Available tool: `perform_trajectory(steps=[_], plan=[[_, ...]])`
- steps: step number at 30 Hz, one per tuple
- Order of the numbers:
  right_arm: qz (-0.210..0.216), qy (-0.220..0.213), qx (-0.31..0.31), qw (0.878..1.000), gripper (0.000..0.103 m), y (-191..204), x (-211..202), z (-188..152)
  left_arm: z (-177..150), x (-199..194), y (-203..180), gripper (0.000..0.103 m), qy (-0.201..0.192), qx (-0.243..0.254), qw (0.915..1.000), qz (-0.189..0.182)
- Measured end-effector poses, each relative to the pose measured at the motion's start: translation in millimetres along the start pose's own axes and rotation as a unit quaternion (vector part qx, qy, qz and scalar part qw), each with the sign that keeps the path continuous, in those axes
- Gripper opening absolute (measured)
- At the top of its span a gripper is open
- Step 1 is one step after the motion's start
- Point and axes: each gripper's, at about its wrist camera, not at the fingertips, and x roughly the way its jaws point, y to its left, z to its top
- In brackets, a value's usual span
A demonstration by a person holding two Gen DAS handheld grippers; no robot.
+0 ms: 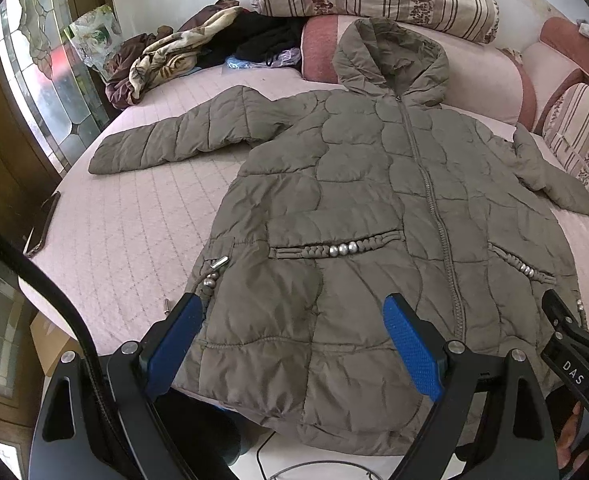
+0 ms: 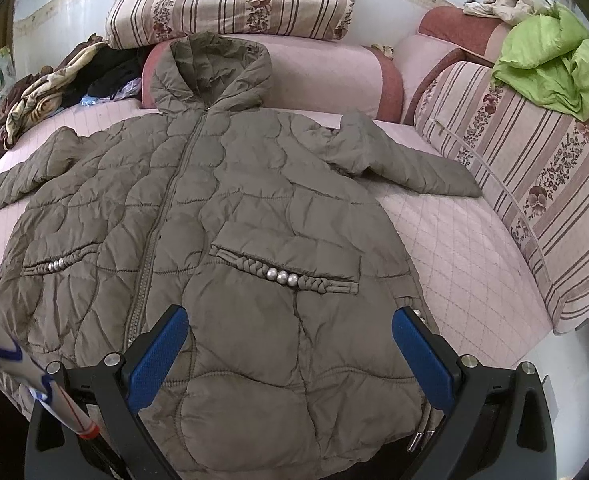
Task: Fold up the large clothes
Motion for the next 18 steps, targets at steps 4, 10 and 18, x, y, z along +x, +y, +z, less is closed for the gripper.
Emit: perform_trajectory(steps=[4,10,18], plan=[[-0.003,0.002,-0.005,1.000,0.103,2,0,0,2,1,3,0.091,-0.001,0.000,1.0000,0.006],[-0.004,0.009,-0.009,1.000,0.103,4,2,0,3,5,8,0.091,0.002,-0.006,0.9999,0.009],[-0.007,0.013,-0.016,1.000,0.103,10,3,0,5,12,20,0.091,0.006,-0.019,0.9997,0.016]])
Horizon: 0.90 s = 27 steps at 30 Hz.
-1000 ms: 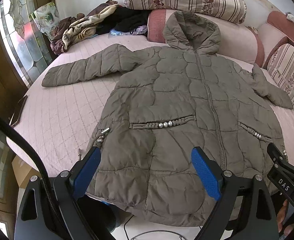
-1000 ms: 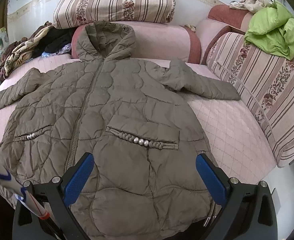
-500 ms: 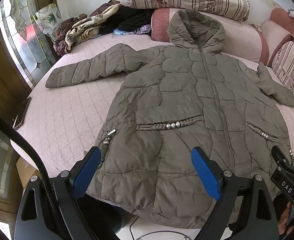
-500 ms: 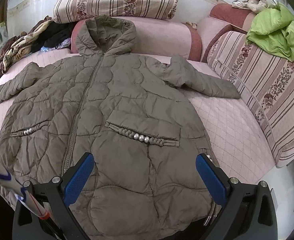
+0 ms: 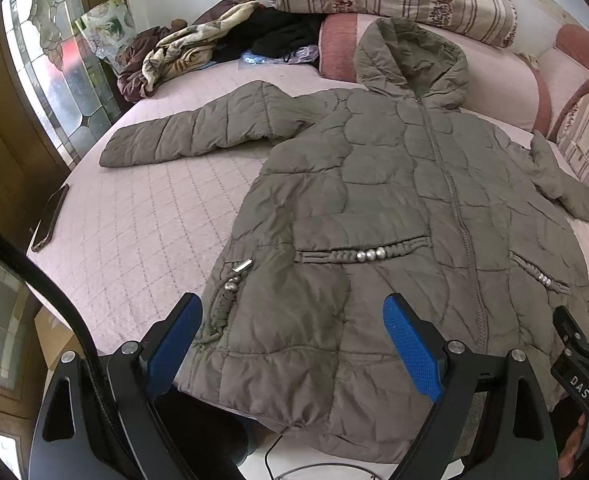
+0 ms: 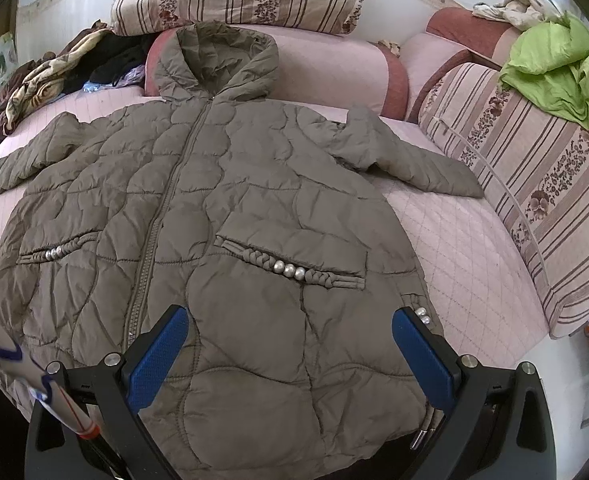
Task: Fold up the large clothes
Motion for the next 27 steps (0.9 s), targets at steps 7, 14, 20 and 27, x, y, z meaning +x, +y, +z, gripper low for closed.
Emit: perform_trajectory(steps=[7,14,20,27], plan=[[0.000,0.001,-0.011,1.000,0.103,10,-2,3,4,7,23,0.091,0.001,-0.028,0.9996,0.010],[0.005,-0.003,-0.037,0.999,0.103,29,-6,5,7,14,48,0.091,0.004,-0.055,0.9983,0.019],[0.008,-0.003,-0.055,0.998,0.103,46,-7,6,9,21,68,0.091,0.006,-0.074,0.9970,0.022],[0.010,-0.006,-0.077,0.997,0.103,63,-9,10,12,28,86,0.091,0.007,-0.088,0.9957,0.029]])
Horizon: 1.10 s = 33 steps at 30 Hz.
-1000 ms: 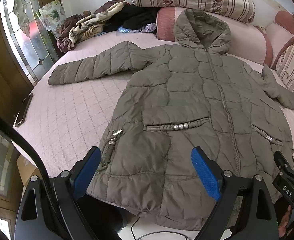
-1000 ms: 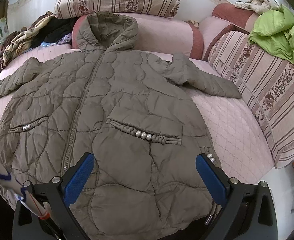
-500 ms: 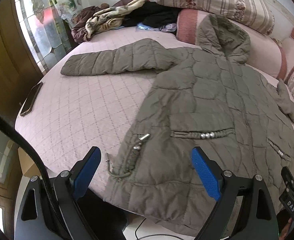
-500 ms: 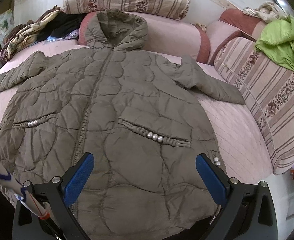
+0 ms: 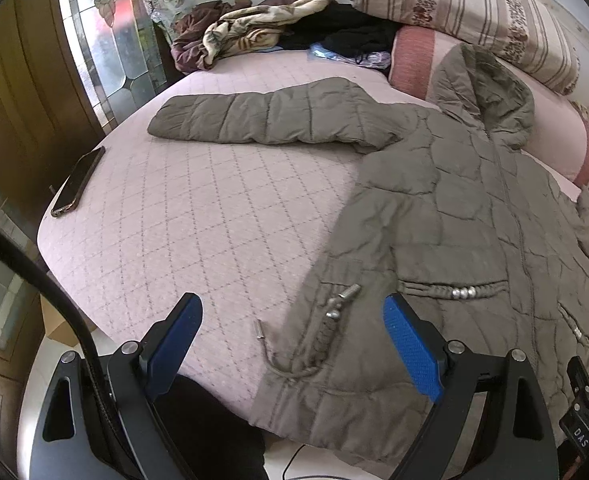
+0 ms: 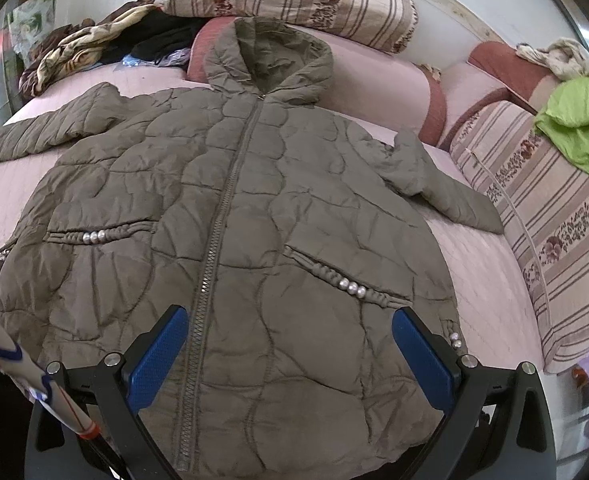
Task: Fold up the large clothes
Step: 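Move the left tool over the coat sleeve toward its cuff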
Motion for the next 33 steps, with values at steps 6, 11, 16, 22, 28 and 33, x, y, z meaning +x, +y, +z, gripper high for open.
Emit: perform_trajectory(steps=[6,11,16,22,28,33], plan=[[0.002,-0.003,-0.019,1.000,0.103,17,1,8,5,7,18,0.091,0.005,-0.017,0.9998,0.001],[0.007,0.006,-0.031,0.999,0.103,31,7,11,10,13,33,0.091,0.009,-0.030,0.9995,-0.001],[0.004,0.013,-0.039,0.999,0.103,42,12,16,17,20,45,0.091,0.015,-0.038,0.9992,-0.003],[0.000,0.023,-0.046,0.999,0.103,55,23,23,25,32,64,0.091,0.018,-0.051,0.9985,0.001],[-0.004,0.032,-0.050,0.998,0.103,66,33,30,38,51,82,0.091,0.025,-0.062,0.9976,0.013],[-0.008,0.041,-0.052,0.998,0.103,72,44,35,55,68,97,0.091,0.022,-0.068,0.9970,0.028]])
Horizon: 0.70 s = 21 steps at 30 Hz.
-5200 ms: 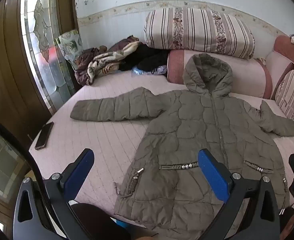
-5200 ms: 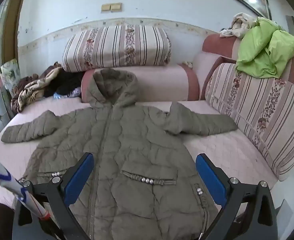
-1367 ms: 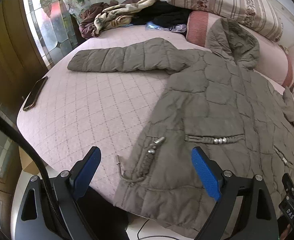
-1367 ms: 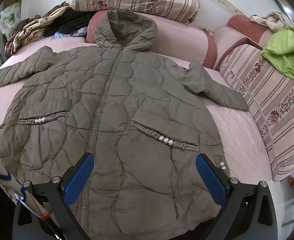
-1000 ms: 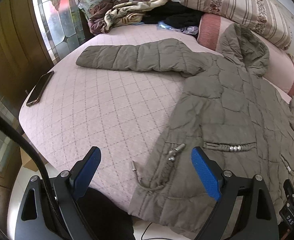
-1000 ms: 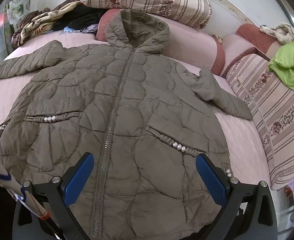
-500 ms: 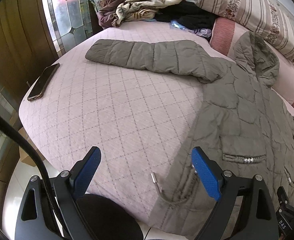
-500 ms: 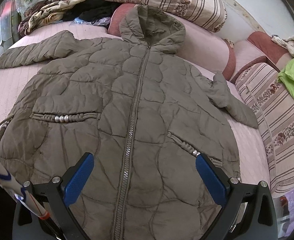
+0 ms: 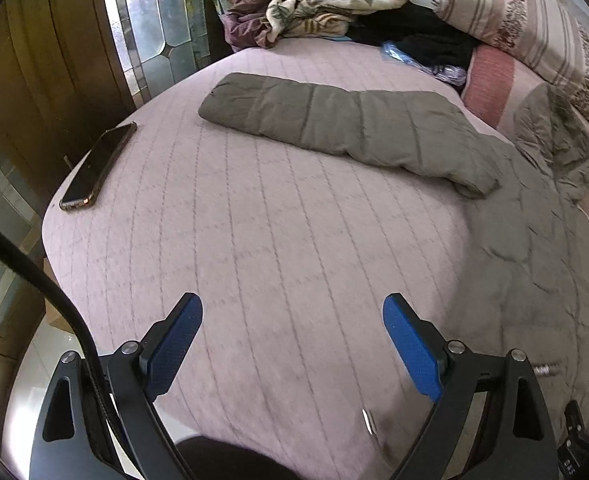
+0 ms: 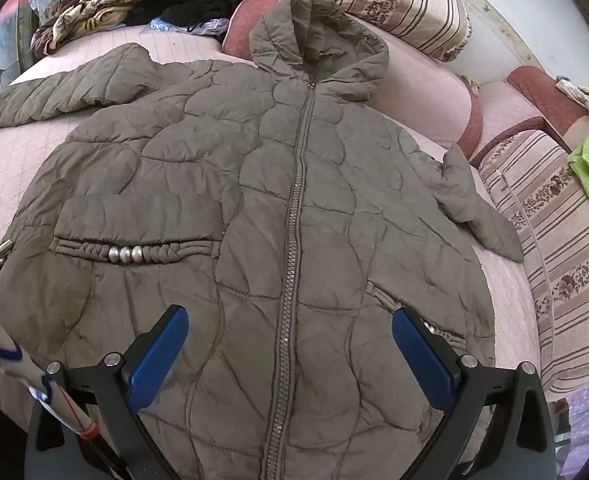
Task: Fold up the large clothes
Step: 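Move the left tool over the coat sleeve toward its cuff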
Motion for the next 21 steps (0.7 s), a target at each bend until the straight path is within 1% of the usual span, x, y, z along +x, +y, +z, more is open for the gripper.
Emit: perform_trajectory(steps=[5,10,21], plan=[[-0.007,0.009,0.000,1.000,0.103,1,9,4,17,18,9,0.091,-0.002,-0.007,0.9999,0.011],[-0.012,0.016,0.004,1.000,0.103,0,16,7,29,32,14,0.091,-0.002,-0.014,0.9998,0.015],[-0.016,0.022,0.005,1.000,0.103,3,25,9,39,50,18,0.091,0.001,-0.016,0.9997,0.017]])
